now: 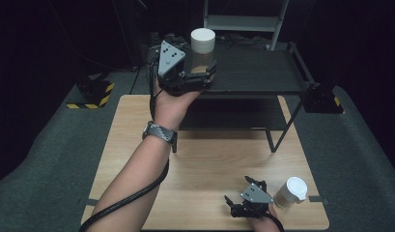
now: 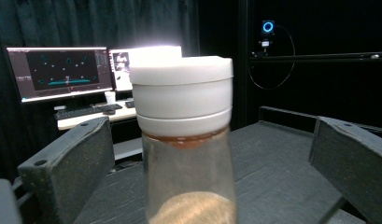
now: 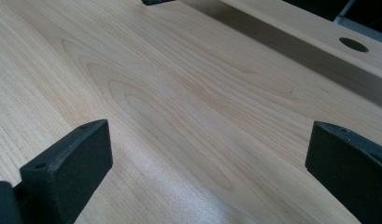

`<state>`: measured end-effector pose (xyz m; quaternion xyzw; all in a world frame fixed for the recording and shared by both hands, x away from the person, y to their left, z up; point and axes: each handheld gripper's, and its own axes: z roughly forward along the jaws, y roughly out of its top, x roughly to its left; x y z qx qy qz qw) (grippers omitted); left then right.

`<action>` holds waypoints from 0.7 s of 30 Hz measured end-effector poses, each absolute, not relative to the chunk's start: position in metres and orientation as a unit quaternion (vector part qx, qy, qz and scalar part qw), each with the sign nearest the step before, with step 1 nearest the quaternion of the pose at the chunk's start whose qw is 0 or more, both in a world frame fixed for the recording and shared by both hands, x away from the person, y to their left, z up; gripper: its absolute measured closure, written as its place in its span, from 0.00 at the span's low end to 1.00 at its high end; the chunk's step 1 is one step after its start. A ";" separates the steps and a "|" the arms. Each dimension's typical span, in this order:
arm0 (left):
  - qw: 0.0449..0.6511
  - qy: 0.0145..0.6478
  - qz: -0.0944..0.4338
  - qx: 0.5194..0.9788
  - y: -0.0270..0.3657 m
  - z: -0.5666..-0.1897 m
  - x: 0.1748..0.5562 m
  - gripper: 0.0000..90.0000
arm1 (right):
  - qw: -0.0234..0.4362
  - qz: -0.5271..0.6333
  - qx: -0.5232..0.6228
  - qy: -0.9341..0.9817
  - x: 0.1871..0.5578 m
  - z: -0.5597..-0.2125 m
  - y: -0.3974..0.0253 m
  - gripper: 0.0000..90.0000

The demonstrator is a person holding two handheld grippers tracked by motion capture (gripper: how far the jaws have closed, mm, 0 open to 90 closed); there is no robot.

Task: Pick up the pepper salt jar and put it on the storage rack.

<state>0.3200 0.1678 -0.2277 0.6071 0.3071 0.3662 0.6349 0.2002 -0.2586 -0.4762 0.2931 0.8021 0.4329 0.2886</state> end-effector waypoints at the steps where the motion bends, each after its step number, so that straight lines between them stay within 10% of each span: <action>1: 0.635 0.307 0.366 0.607 0.168 -0.228 0.320 0.00 | 0.289 0.433 0.293 0.802 0.200 -0.476 -0.259 0.00; 21: 0.636 0.292 0.365 0.615 0.182 -0.250 0.278 0.00 | 0.290 0.433 0.292 0.802 0.200 -0.477 -0.258 0.00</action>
